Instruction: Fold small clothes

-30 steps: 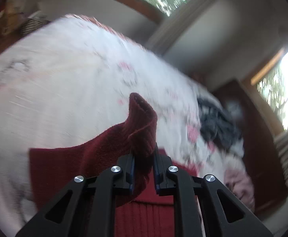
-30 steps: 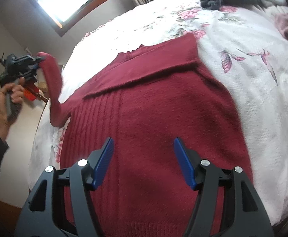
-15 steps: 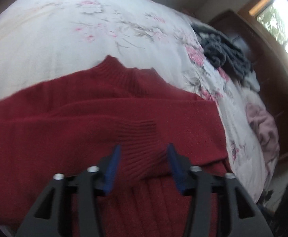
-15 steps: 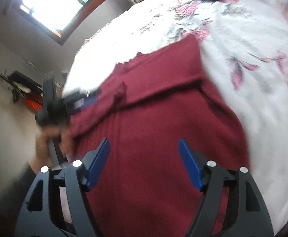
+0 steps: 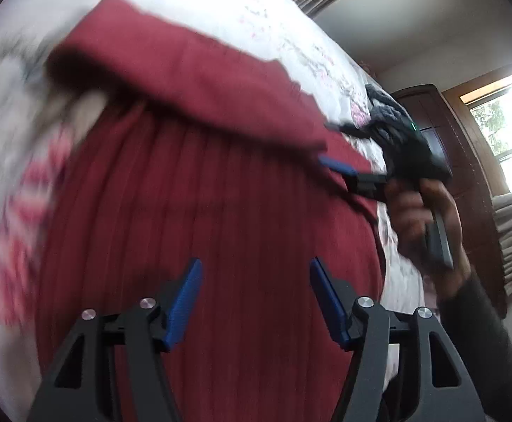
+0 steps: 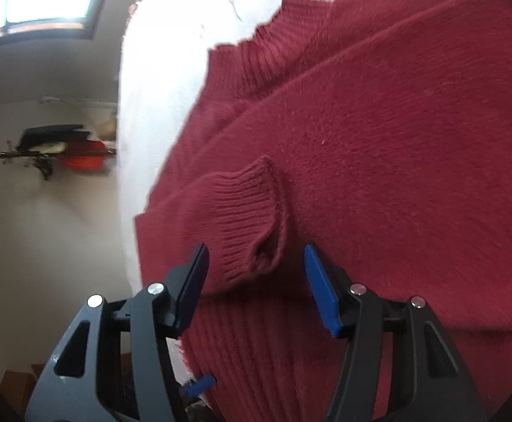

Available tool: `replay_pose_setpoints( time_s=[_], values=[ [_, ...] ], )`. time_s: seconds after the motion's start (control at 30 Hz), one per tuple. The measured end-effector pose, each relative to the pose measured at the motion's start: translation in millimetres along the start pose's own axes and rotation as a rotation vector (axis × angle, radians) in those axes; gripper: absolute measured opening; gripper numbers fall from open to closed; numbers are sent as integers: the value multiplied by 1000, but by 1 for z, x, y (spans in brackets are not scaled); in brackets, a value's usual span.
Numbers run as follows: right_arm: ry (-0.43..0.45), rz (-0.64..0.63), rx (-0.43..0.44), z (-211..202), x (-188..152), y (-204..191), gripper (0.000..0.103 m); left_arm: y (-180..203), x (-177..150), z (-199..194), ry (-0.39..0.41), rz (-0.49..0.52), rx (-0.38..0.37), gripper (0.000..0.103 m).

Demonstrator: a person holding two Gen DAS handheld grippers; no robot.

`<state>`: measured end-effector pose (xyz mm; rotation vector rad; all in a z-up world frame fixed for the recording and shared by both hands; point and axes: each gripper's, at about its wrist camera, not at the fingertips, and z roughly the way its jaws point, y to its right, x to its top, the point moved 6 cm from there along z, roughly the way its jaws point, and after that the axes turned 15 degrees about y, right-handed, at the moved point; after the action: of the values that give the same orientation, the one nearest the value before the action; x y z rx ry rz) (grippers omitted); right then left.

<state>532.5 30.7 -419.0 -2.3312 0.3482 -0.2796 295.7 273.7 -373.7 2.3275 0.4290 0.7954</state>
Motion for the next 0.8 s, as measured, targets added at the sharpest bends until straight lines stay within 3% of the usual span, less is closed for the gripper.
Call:
replay_pose_setpoints(
  time_s=[0.1, 0.17, 0.27, 0.3, 0.43, 0.6, 0.7, 0.8],
  values=[
    [-1, 22, -17, 7, -2, -2, 57, -14, -13, 4, -24, -56, 1, 66],
    [-6, 37, -13, 10, -1, -6, 49, -18, -15, 5, -25, -83, -11, 66],
    [-16, 24, -24, 14, 3, -17, 20, -19, -15, 5, -26, -95, -11, 66],
    [-3, 0, -39, 13, 7, -22, 6, -19, -16, 5, -28, -94, -10, 66],
    [95, -66, -7, -18, 25, -57, 5, -23, -20, 2, -38, -103, -11, 66],
    [287, -197, 9, -102, 56, -93, 5, -27, -23, -1, -41, -127, -8, 66],
    [377, -240, -34, -142, 66, -84, 5, -28, -23, -5, -38, -139, 1, 66],
    [408, -231, -82, -162, 68, -53, 5, -25, -17, -18, -14, -138, -2, 66]
  ],
)
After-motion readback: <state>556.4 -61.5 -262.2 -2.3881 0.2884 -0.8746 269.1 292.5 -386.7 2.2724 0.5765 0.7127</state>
